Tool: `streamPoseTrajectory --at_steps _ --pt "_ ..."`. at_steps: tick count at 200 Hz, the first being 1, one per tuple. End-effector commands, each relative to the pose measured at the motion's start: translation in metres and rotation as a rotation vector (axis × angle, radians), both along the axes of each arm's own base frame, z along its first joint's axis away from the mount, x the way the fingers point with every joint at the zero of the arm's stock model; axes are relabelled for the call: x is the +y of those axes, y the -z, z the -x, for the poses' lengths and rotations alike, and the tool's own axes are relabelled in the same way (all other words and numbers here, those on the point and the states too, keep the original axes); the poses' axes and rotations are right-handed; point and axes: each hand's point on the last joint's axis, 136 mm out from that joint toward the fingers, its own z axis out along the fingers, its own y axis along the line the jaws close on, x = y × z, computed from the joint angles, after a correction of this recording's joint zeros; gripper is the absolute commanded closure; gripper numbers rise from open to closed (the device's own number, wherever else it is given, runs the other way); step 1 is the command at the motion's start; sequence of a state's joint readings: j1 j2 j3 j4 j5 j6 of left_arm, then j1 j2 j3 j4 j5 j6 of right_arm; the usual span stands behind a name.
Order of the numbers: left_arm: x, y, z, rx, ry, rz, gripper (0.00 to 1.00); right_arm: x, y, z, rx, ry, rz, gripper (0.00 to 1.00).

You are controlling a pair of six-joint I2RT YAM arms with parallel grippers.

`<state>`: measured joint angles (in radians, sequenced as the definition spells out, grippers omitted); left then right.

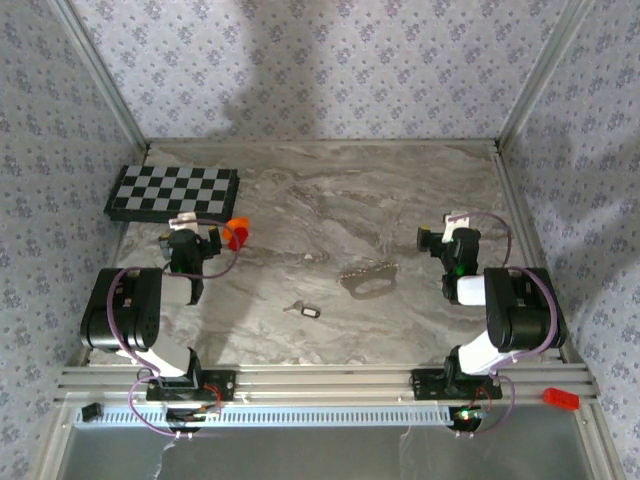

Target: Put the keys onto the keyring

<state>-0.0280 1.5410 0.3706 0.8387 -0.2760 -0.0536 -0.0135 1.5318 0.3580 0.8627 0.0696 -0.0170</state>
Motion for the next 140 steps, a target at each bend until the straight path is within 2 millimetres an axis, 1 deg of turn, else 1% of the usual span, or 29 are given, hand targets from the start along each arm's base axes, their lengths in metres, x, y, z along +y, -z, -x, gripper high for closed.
streamPoseTrajectory --at_steps 1,54,68,78,90,105,130,140 --pt "0.001 -0.014 -0.008 -0.047 -0.003 0.016 0.0 -0.001 -0.005 -0.006 -0.01 -0.005 0.003 0.0" --pt "0.001 -0.014 -0.008 -0.047 -0.002 0.016 0.0 -0.001 -0.006 -0.006 -0.014 -0.008 0.004 0.0" --pt "0.001 -0.014 -0.008 -0.049 -0.002 0.016 0.0 -0.003 -0.012 -0.006 -0.018 0.018 0.021 0.0" --pt "-0.001 -0.017 -0.008 -0.047 0.008 0.015 0.0 0.001 -0.02 -0.006 -0.016 0.005 0.043 0.0" --pt "-0.003 -0.024 -0.009 -0.024 0.02 0.016 0.0 0.006 -0.026 -0.004 -0.011 -0.007 0.069 0.0" --pt "-0.003 -0.038 -0.007 -0.022 0.018 0.017 0.0 0.015 -0.034 -0.002 -0.029 -0.023 0.116 0.0" --pt "-0.007 -0.061 0.006 -0.026 0.037 0.041 0.0 0.03 -0.045 0.0 -0.007 -0.014 0.196 0.0" --pt "-0.011 -0.07 0.011 -0.019 0.052 0.058 0.0 0.038 -0.053 0.002 0.004 -0.007 0.234 0.0"
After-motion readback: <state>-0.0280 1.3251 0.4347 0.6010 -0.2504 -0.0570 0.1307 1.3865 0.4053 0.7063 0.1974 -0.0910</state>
